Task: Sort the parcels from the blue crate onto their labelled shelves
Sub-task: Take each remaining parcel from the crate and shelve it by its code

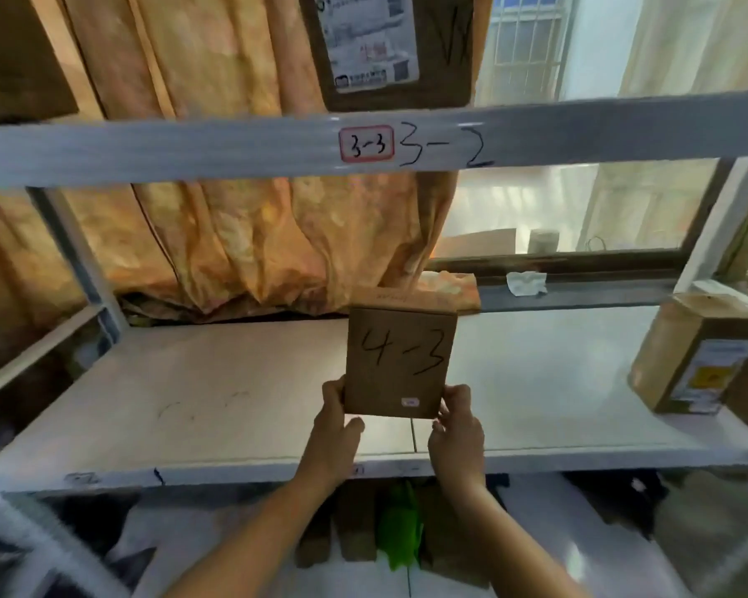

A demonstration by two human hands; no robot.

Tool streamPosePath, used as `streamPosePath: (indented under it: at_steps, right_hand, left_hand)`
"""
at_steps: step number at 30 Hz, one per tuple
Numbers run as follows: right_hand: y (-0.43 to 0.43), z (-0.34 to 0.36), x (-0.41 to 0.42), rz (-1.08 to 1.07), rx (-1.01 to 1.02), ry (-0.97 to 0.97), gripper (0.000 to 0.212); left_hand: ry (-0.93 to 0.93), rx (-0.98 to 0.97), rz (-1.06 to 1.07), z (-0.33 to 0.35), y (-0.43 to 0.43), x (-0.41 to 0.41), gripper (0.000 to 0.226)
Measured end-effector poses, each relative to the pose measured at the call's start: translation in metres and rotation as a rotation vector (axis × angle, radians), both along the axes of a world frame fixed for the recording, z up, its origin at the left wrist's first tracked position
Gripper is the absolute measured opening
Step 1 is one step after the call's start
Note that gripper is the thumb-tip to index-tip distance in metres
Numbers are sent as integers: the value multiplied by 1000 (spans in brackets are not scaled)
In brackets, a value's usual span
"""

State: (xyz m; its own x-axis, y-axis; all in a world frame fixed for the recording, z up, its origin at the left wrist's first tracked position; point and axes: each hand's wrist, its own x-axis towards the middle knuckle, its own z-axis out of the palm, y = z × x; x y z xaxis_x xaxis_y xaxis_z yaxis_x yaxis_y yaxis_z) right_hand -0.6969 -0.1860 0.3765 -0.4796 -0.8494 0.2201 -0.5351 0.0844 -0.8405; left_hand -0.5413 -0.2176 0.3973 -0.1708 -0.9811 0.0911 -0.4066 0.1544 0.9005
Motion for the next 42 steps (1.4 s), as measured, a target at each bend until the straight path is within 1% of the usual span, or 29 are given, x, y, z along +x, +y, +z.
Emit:
streamPosePath:
  at_steps: [6, 13, 15, 18, 21, 25, 28, 30, 31, 33, 34, 36, 39, 42]
  right_hand:
    - [-22, -40, -9, 43, 109, -52, 54]
    - [-50, -41, -31, 136, 225, -2, 63]
    - [-53, -43, -34, 156, 248, 4, 64]
    - [-58, -45, -39, 180, 297, -24, 69]
    - [-64, -48, -44, 220, 356, -91, 73]
    - [-67, -54, -47, 248, 417, -116, 80]
    - [-70, -53, -44, 247, 416, -149, 87]
    - [-71, -50, -39, 195, 388, -176, 81]
    - [-69, -47, -37, 179, 393, -174, 76]
    - [-61, -40, -36, 183, 450, -109, 71]
    - [-56, -34, -37, 189, 487, -43, 73]
    - [-43, -14, -41, 186, 528, 153, 75]
    - [-20, 32, -44, 251, 484, 510, 71]
    - [11, 89, -41, 363, 393, 759, 66]
  left_hand:
    - [-1, 18, -26, -46, -39, -13, 46]
    - [46, 82, -116, -79, -60, -28, 35]
    - [55, 100, -130, -84, -66, -29, 35]
    - [37, 111, -152, -93, -76, -34, 38]
    - [-1, 79, -166, -101, -83, -39, 38]
    - [3, 34, -145, -107, -84, -44, 46]
    - [2, 58, -148, -104, -82, -46, 51]
    - [-37, 90, -139, -100, -81, -43, 61]
    - [-98, 105, -134, -98, -79, -39, 68]
    - [-284, 129, -126, -89, -73, -31, 77]
    - [-379, 126, -117, -82, -70, -25, 78]
    - [-568, 86, -91, -61, -63, -16, 74]
    - [-799, 20, -54, -11, -41, -4, 64]
    - [-1010, 3, -79, 45, -3, 10, 60]
